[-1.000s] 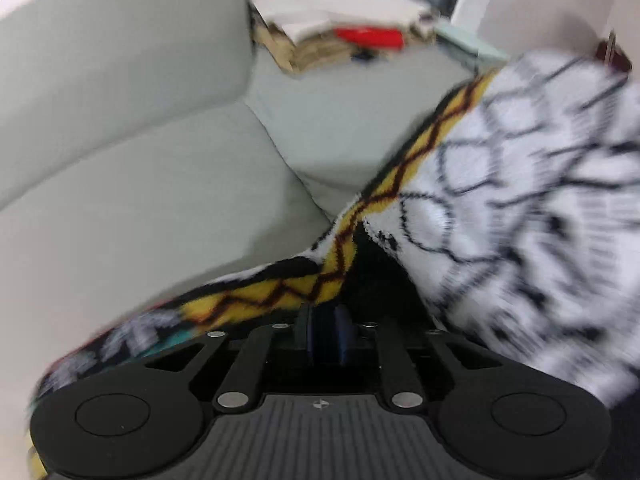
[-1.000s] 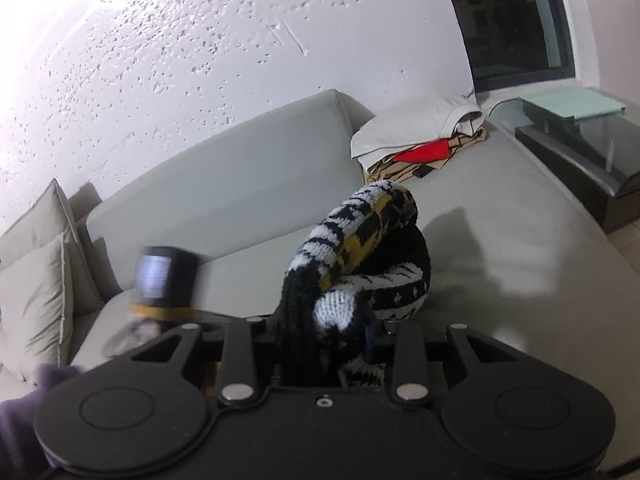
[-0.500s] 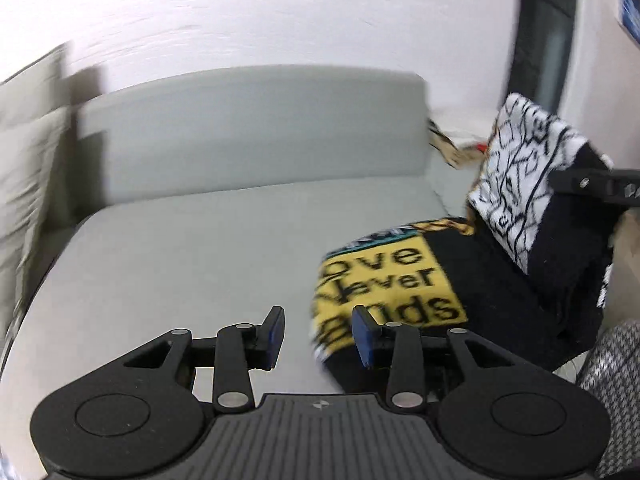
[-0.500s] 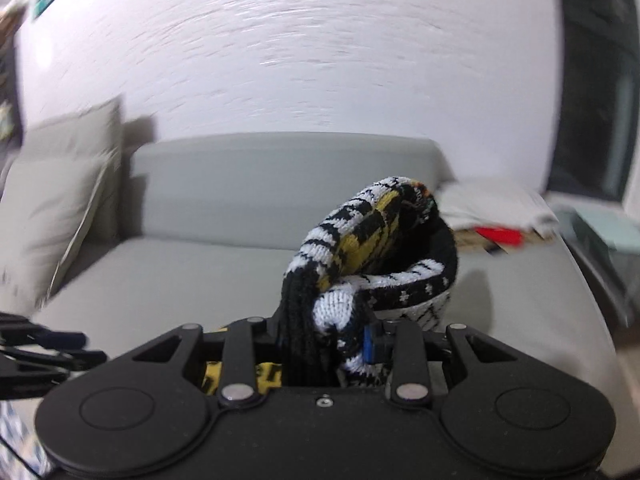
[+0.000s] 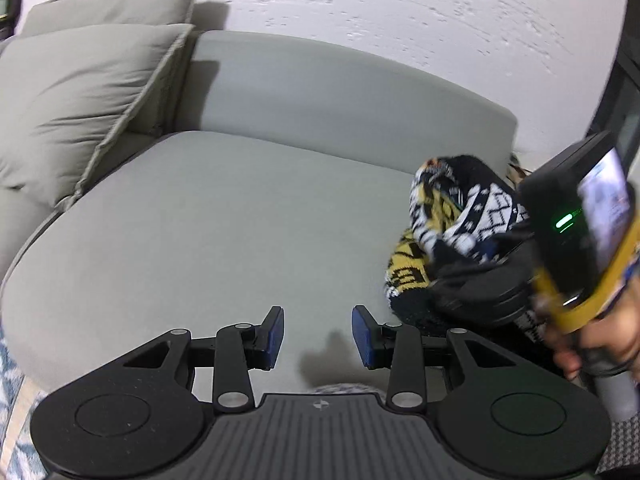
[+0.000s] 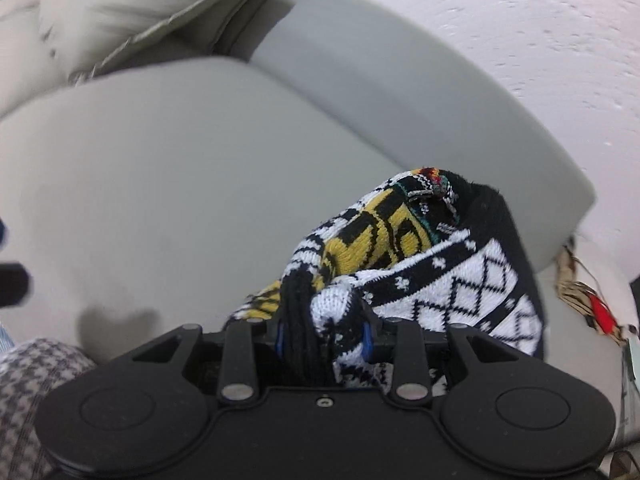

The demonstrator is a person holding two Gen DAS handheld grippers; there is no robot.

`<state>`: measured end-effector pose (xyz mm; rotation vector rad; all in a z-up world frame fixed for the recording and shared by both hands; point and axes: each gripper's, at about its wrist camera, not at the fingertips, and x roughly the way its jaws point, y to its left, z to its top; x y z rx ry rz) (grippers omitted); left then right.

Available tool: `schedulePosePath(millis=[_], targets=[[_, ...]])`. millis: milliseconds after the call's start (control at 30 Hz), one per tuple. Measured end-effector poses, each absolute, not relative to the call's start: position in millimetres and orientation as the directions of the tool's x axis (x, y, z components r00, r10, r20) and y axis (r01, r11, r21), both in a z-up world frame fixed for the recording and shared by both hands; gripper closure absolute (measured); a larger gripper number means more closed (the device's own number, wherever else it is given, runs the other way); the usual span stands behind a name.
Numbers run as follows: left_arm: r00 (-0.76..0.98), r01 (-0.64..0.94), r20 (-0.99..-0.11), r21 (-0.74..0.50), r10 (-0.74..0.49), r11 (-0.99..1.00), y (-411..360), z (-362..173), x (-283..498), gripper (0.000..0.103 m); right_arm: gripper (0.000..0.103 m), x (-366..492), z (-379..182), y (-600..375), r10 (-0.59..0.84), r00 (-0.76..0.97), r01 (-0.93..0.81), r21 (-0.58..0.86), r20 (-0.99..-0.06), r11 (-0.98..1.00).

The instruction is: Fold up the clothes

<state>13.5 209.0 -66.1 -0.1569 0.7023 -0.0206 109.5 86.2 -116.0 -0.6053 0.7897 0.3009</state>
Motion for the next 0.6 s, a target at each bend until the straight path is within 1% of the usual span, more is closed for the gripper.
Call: schedulePosePath(millis=[33,67,133,233,333,400,467,533,600], targets=[[0.765,-0.041,-0.641,-0.151,-0.066,0.988,209,-65,10,0.067,0.065,109,-121,91,0.034,0.670,-0.487,-0.404,-0.742,0.775],[0.766,-0.049,-0.640,-0.151,-0.060,0.987,210,-65,7,0.067,0.053,109,-125,95,0.039,0.665,-0.506,-0.411,-0.746,0.758],[0.768,-0.064,-0.638,-0.151,-0.048,0.986,211,-63,1,0.067,0.040,105,-122,92,0.083,0.646,-0.540,-0.377,-0.759,0.753],[0.771,-0.087,-0.636,-0.151,-0.029,0.985,212,-61,-8,0.066,0.040,96,-97,71,0.134,0.635,-0.524,-0.297,-0.761,0.799],[0.775,-0.102,-0.632,-0.151,-0.016,0.983,211,-57,-16,0.065,0.040,78,-55,31,0.248,0.605,-0.511,-0.130,-0.756,0.850],[0.783,-0.081,-0.621,-0.149,-0.029,0.986,201,-49,-17,0.064,0.040,65,-29,1,0.319,0.603,-0.499,-0.034,-0.731,0.866],[0.790,-0.041,-0.609,-0.153,-0.062,0.987,187,-44,-15,0.061,0.037,57,-11,-31,0.371,0.614,-0.464,0.062,-0.696,0.883],[0.795,0.003,-0.599,-0.159,-0.099,0.987,173,-39,-11,0.060,0.037,48,6,-64,0.418,0.627,-0.428,0.159,-0.657,0.890],[0.793,0.070,-0.587,-0.179,-0.164,0.981,157,-35,-1,0.058,0.038,45,12,-96,0.436,0.643,-0.366,0.247,-0.630,0.897]])
